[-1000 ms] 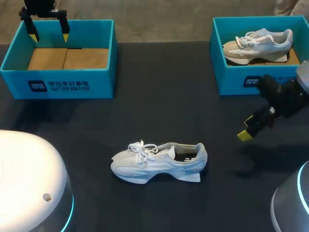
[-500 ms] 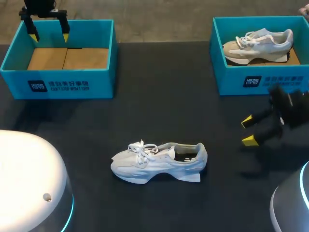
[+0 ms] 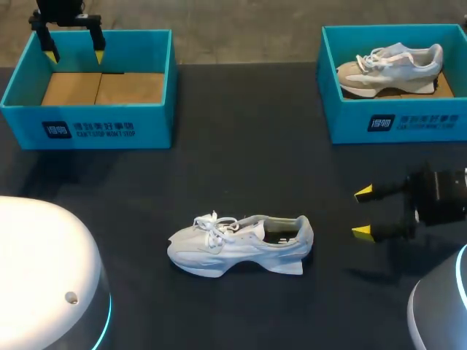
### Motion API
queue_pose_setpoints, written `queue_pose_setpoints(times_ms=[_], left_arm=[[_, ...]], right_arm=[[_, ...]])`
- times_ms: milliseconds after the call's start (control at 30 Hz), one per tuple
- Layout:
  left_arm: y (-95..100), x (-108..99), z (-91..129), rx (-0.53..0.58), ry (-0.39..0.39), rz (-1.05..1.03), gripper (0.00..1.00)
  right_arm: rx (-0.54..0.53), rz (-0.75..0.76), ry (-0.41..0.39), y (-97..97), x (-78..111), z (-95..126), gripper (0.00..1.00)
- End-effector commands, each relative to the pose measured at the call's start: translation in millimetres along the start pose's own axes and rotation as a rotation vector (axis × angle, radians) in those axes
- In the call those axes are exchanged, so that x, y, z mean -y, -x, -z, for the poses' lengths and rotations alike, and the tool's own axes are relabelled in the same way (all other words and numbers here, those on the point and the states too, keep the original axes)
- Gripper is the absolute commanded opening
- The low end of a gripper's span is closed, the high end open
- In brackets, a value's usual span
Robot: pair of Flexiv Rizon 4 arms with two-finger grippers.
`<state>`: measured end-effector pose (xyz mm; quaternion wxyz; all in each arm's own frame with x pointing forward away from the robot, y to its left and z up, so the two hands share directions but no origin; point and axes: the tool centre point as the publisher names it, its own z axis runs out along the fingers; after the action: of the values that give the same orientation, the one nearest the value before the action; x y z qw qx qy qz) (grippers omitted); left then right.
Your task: Take the shoe out of the shoebox, open the shoe tongue, remove and reinsert the insole, then place the shoe into the shoebox
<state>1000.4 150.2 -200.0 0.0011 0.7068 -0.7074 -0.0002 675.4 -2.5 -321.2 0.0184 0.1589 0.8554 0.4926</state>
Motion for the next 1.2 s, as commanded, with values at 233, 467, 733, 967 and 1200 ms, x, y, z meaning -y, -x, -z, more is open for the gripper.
queue_pose_setpoints(times_ms=[233, 467, 733, 967, 1200], left_arm=[[0.0, -0.1, 0.1, 0.001, 0.0, 0.0, 1.0], [0.0, -0.1, 0.1, 0.001, 0.0, 0.0, 1.0], [0.0, -0.1, 0.1, 0.001, 0.0, 0.0, 1.0], [0.0, -0.1, 0.1, 0.001, 0.0, 0.0, 1.0], [0.0, -0.1, 0.1, 0.001, 0.0, 0.0, 1.0]], right_arm=[[0.031, 0.04, 0.026, -4.0, 3.5, -2.2, 1.0], [0.028, 0.1, 0.028, -14.0, 25.1, -20.6, 1.0], [0.055, 0.097, 0.019, -16.6, 28.2, -32.5, 1.0], [0.007, 0.108, 0.027, -7.9, 30.9, -52.8, 1.0], [-0.05, 0.1, 0.048, 1.9, 36.2, -72.9, 1.0]])
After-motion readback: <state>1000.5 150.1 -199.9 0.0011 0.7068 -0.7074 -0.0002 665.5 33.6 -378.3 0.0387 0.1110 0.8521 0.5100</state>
